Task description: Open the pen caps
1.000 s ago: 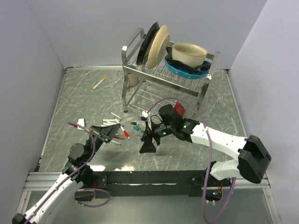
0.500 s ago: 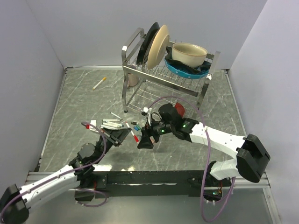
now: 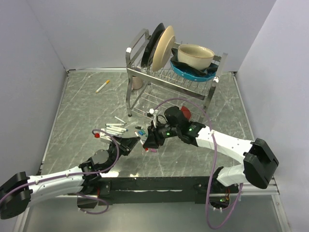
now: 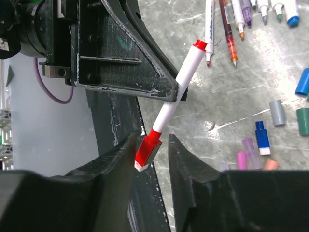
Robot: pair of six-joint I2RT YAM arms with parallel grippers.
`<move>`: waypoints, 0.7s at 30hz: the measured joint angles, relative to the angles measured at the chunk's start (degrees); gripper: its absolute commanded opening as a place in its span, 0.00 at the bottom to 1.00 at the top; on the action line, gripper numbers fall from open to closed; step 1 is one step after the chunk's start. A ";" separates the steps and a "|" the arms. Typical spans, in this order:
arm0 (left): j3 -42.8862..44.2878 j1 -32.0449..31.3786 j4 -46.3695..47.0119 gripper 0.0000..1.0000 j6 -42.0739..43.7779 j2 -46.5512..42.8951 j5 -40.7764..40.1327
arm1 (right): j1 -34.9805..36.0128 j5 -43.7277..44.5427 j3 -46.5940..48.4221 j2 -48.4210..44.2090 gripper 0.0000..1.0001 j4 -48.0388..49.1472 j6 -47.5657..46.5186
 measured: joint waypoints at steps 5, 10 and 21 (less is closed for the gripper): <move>0.00 -1.03 -0.02 0.01 -0.24 -0.42 -2.34 | 0.00 -0.98 0.55 1.33 0.60 -0.74 -0.33; 0.00 -1.36 -0.02 0.01 -0.20 -2.03 -3.67 | 0.00 -1.27 1.20 2.95 0.58 -1.73 -0.57; 0.04 -1.86 -1.60 0.01 -1.07 -2.01 -5.84 | 0.15 -1.22 2.19 3.65 0.00 -4.79 -1.92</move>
